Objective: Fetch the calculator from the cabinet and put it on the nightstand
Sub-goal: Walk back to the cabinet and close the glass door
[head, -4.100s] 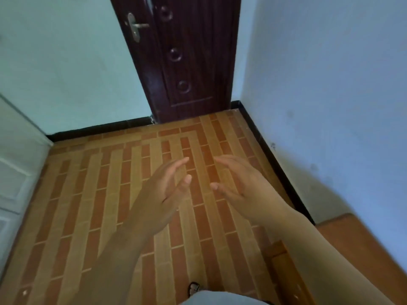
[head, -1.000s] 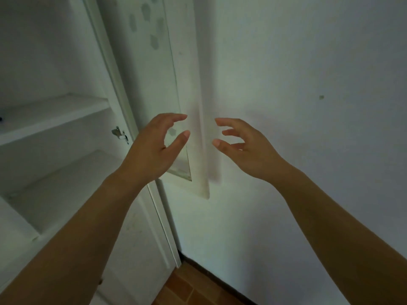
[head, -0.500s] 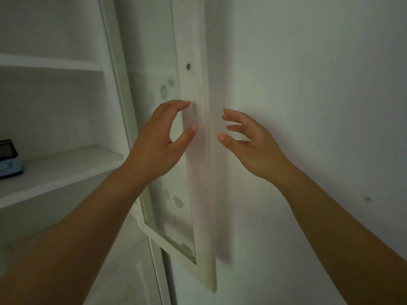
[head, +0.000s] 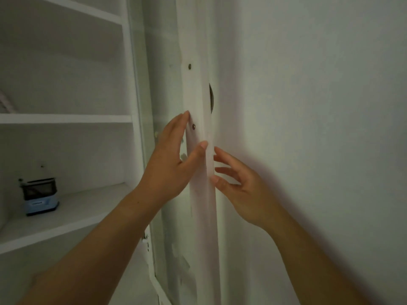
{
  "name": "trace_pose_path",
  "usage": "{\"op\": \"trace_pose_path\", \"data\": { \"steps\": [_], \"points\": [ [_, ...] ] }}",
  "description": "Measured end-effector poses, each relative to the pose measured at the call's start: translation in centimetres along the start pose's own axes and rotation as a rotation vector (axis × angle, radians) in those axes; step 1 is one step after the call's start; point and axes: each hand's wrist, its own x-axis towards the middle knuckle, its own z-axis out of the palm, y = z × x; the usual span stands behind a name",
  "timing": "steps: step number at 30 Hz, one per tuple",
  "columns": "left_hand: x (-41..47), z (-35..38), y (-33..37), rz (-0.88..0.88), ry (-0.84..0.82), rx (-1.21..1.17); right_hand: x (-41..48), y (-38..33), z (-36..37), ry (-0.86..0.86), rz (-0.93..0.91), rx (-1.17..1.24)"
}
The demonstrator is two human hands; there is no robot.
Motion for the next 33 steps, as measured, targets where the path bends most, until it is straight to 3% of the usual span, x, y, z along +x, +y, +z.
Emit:
{"op": "trace_pose_path", "data": {
  "steps": [8,17,33],
  "points": [
    [0.0,-0.2,0.3,-0.023,-0.027,0.022,1.1,1.3,-0.3,-0.093,-0.040,0.072],
    [-0.6,-1.3,0.3,-0.043,-0.035,0.036,0.5,0.5,1.4,-0.094,-0.086,-0.007],
    [-5.2,-13.3,-3.6,-0.049,-0.060,-0.041,-0.6,-4.7,12.6,-0.090,-0.172,-0.006]
  ]
}}
